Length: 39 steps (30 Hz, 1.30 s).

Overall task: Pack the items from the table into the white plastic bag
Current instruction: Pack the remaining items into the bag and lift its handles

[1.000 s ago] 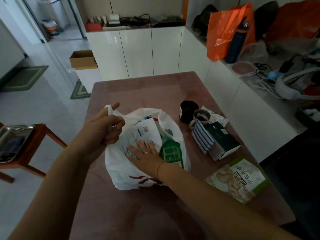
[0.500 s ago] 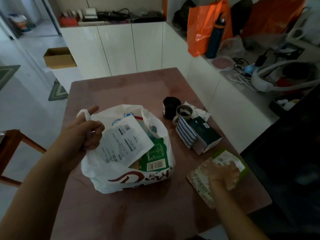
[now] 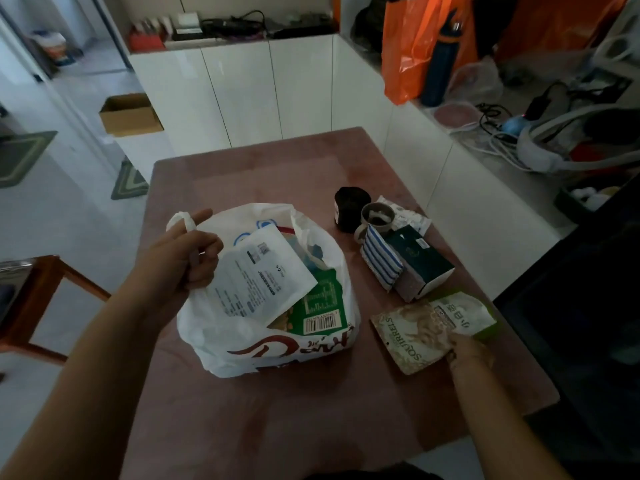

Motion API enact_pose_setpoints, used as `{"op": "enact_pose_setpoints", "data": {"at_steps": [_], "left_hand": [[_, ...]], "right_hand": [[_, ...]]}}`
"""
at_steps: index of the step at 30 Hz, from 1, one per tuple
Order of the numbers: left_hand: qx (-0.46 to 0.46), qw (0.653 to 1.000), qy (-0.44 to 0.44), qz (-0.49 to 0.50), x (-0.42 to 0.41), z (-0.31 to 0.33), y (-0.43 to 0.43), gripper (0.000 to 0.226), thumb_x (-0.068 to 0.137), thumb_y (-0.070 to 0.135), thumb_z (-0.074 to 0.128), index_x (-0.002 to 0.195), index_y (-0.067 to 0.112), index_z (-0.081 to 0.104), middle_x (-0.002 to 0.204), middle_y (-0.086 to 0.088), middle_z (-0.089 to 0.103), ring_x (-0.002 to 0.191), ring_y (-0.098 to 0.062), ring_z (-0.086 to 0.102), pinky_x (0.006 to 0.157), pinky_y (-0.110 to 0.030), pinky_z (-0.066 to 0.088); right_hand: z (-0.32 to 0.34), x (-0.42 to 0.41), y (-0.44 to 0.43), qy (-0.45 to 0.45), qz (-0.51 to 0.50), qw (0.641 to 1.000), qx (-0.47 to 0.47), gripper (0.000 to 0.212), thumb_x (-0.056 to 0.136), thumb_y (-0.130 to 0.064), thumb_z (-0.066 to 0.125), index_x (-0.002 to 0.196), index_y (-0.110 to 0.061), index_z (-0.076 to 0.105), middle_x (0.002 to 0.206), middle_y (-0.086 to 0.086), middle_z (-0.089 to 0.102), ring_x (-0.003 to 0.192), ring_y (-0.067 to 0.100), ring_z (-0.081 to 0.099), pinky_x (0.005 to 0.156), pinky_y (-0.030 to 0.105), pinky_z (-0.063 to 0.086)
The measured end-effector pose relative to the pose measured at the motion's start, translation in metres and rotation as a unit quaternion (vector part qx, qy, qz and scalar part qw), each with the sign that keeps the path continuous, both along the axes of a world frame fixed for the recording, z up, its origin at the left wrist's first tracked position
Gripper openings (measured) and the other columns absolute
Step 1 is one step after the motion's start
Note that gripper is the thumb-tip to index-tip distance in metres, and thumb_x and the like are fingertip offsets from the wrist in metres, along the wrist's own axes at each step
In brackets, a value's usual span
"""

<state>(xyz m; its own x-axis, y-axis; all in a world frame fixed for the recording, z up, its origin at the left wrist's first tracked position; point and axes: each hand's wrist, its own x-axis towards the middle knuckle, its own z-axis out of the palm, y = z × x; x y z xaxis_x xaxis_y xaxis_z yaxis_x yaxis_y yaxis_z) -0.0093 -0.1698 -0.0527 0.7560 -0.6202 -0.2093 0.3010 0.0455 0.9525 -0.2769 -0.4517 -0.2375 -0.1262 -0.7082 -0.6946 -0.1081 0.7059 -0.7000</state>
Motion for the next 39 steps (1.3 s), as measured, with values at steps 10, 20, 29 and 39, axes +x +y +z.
{"op": "enact_pose_setpoints", "data": {"at_steps": [10, 20, 29, 39], "left_hand": [[0.03, 0.994, -0.034, 0.098, 0.001, 0.013, 0.017, 0.036, 0.083, 0.005, 0.046, 0.117, 0.017, 0.049, 0.068, -0.003, 0.058, 0.046, -0.012, 0.044, 0.04, -0.022, 0.032], [-0.001, 0.995, -0.036, 0.093, -0.007, 0.025, 0.023, 0.025, 0.082, 0.007, 0.043, 0.107, 0.014, 0.044, 0.073, -0.005, 0.047, 0.047, -0.009, 0.04, 0.042, -0.02, 0.028], [-0.028, 0.997, -0.013, 0.064, -0.003, 0.023, 0.03, 0.055, 0.088, 0.006, 0.041, 0.141, 0.008, 0.026, 0.066, -0.001, 0.04, 0.046, -0.007, 0.03, 0.039, -0.017, 0.024], [-0.051, 0.998, -0.041, 0.013, 0.001, 0.028, 0.028, 0.019, 0.087, 0.003, 0.036, 0.086, 0.018, 0.048, 0.062, 0.003, 0.039, 0.041, -0.004, 0.026, 0.041, -0.019, 0.016]], "right_hand": [[0.119, 0.011, 0.043, -0.004, 0.103, 0.856, -0.506, 0.012, 0.094, -0.03, 0.045, 0.089, -0.025, 0.055, 0.077, -0.01, 0.054, 0.068, -0.008, 0.055, 0.056, 0.009, 0.044], [0.171, 0.167, 0.152, -0.019, 0.522, 0.539, -0.661, 0.011, 0.091, -0.005, 0.05, 0.099, -0.001, 0.055, 0.097, 0.016, 0.062, 0.082, 0.022, 0.058, 0.069, 0.027, 0.049], [0.086, 0.206, 0.173, 0.111, 0.796, 0.244, -0.542, 0.032, 0.096, -0.02, 0.042, 0.128, -0.019, 0.047, 0.157, -0.005, 0.024, 0.148, 0.026, 0.002, 0.112, 0.065, 0.005], [0.097, 0.208, 0.146, -0.09, 0.813, 0.451, -0.356, 0.031, 0.097, -0.031, 0.034, 0.107, -0.012, 0.057, 0.129, 0.009, 0.054, 0.128, 0.026, 0.042, 0.11, 0.043, 0.024]]}}
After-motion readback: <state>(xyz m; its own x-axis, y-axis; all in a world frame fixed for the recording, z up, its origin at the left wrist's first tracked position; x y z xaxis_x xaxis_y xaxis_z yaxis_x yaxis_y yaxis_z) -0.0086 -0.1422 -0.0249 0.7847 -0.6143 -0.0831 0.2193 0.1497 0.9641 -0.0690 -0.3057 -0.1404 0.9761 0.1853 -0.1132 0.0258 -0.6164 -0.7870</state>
